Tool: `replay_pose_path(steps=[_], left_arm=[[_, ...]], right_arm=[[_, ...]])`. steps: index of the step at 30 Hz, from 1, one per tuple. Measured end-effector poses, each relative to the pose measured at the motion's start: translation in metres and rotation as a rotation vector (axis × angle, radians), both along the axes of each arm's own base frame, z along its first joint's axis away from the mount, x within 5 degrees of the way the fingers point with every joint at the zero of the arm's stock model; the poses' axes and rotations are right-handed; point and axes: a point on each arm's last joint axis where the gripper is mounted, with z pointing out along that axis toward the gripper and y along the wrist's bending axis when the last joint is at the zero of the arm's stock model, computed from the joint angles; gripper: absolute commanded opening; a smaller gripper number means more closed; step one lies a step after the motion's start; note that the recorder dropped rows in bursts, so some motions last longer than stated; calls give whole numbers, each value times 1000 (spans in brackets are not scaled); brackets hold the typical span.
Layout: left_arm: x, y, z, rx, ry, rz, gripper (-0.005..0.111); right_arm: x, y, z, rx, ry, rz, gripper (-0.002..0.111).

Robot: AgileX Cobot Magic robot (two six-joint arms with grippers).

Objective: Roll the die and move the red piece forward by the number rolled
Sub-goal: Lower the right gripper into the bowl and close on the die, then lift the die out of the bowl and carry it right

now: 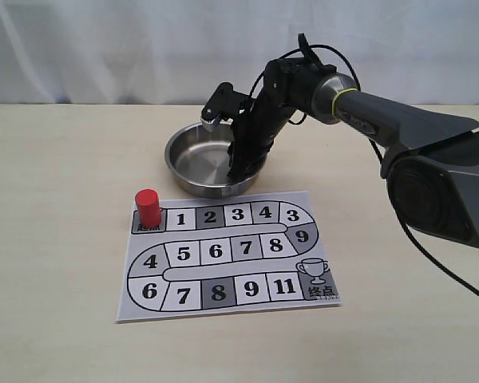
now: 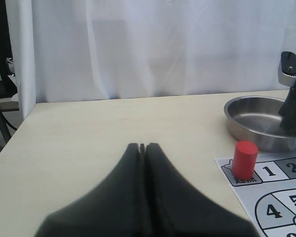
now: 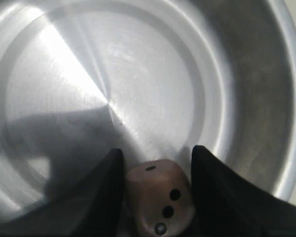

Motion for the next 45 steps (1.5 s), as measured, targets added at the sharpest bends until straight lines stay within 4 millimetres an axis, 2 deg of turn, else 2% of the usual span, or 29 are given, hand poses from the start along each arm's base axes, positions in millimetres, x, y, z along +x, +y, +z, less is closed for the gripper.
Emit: replay_pose_path(steps=[8,16,26,29,34,38,42,45], left_arm=[[0,0,0,0,0,0,0],[0,0,0,0,0,0,0],[0,0,0,0,0,0,0],[0,0,0,0,0,0,0],[0,0,0,0,0,0,0],[0,0,0,0,0,0,0],[0,0,0,0,0,0,0],[0,0,0,0,0,0,0]], right_arm=[[0,1,4,22,4,-28,4],[-5,2,53,184,18,-241,4],[-20,-7,91,234,129,-397,4],[-23,-24,100,240,169,-466,4],[-32,-67,93,230,225,-594,4],[-54,-97,79,227,217,-666,4],[-80,-126,80,273,141,-745,4],[-98,-158,82,305,90,-831,4]])
